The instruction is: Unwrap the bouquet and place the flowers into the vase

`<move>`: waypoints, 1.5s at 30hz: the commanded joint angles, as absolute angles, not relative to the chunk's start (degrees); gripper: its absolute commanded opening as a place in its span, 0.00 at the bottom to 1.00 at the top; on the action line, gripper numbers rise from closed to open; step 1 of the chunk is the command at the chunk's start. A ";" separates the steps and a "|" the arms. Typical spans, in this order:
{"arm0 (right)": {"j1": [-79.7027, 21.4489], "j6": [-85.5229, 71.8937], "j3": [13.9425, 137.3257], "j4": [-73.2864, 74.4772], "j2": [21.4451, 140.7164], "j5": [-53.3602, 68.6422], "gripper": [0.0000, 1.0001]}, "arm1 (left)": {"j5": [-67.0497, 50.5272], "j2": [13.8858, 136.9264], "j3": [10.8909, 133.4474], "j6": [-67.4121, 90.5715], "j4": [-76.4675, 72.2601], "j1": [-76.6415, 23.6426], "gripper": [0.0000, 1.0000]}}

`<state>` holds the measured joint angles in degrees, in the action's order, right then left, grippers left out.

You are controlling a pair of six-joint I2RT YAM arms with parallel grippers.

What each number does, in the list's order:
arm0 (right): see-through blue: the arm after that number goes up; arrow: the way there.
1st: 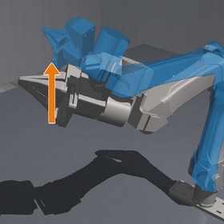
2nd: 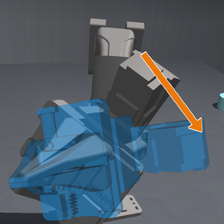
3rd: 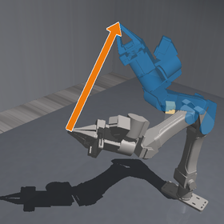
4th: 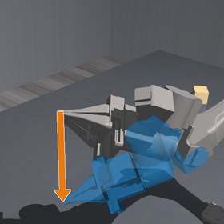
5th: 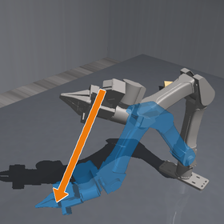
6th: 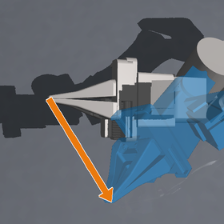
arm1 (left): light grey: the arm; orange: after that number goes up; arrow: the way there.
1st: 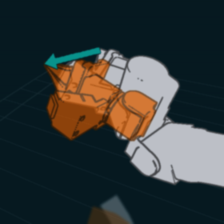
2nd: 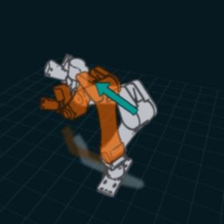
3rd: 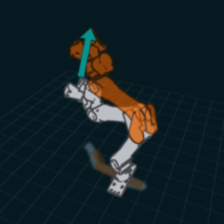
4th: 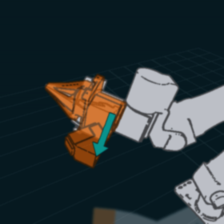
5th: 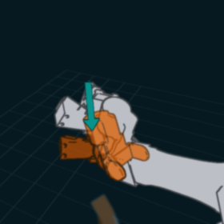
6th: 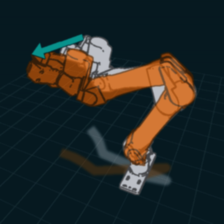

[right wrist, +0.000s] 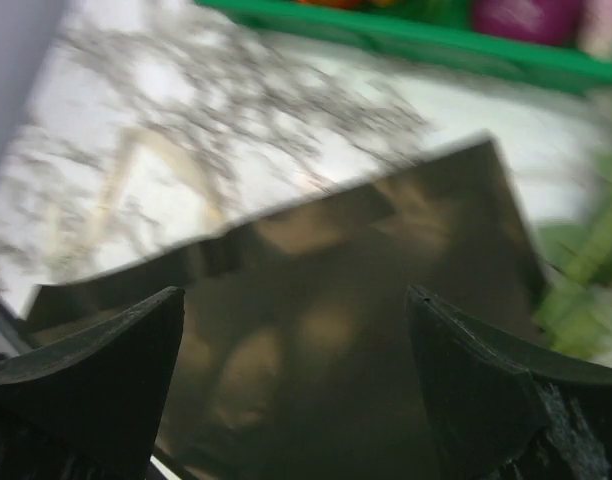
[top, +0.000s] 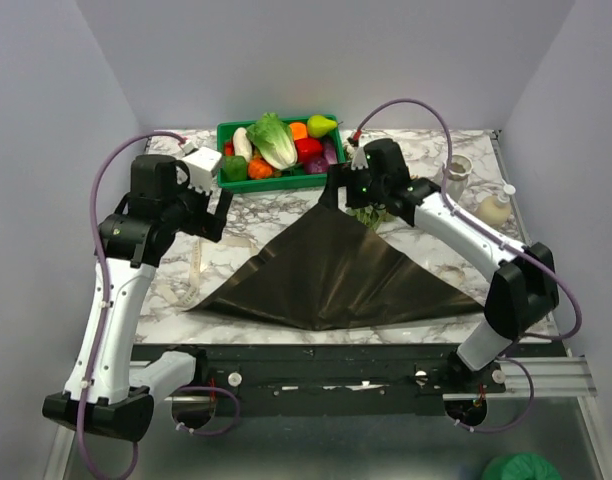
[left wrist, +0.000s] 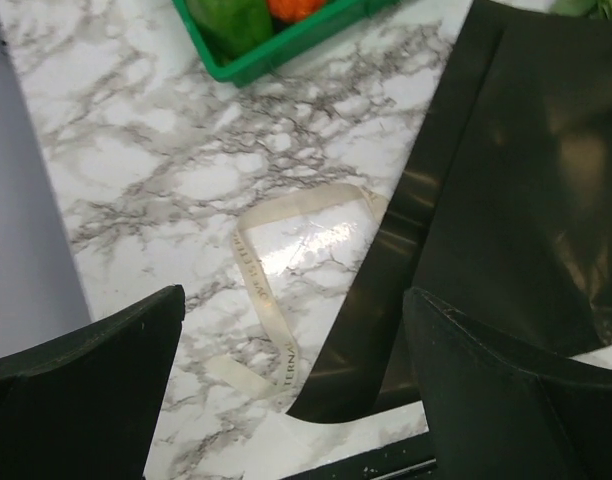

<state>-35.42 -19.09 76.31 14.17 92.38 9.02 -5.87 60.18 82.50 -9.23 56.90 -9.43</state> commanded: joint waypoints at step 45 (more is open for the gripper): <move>-19.42 -4.22 71.55 26.72 100.38 24.78 0.66 | -12.39 56.51 70.22 -15.91 54.76 -9.14 0.99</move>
<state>-19.53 -5.67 72.36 28.29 103.35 20.84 -12.67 57.78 70.83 -14.85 54.94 -9.43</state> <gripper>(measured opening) 0.687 0.988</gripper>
